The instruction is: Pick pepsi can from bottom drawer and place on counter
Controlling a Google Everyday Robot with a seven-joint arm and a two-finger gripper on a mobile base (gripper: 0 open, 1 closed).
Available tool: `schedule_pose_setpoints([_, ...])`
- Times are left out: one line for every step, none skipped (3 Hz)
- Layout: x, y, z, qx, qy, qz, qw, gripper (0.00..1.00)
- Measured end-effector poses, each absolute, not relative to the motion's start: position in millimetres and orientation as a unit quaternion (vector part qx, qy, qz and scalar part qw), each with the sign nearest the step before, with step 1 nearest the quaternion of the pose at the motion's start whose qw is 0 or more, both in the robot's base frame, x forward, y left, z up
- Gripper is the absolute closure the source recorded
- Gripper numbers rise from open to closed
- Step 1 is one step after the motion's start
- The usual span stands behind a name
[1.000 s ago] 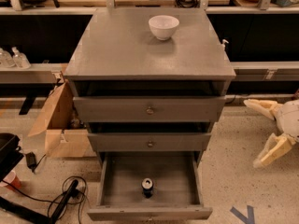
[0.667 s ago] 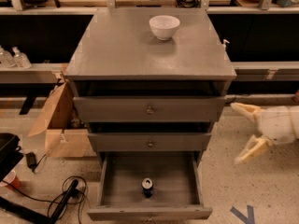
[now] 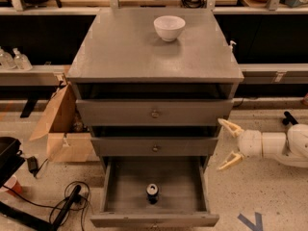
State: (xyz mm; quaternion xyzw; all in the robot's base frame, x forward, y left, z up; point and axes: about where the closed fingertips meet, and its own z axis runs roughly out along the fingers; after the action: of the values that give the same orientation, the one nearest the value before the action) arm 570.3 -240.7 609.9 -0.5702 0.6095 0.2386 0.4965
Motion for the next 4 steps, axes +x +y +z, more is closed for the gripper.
schedule_pose_setpoints([575.4,-245.2,566.4,-0.558,0.61,0.248,0.505,0.0])
schedule_pose_setpoints([575.4,-245.1,566.4,-0.558,0.61,0.248,0.505,0.0])
schedule_pose_setpoints([573.2,-227.2,534.7,-0.552,0.618,0.267,0.492,0.0])
schedule_pose_setpoints([543.3,-175.6,443.8,-0.526,0.619,0.314,0.49,0.0])
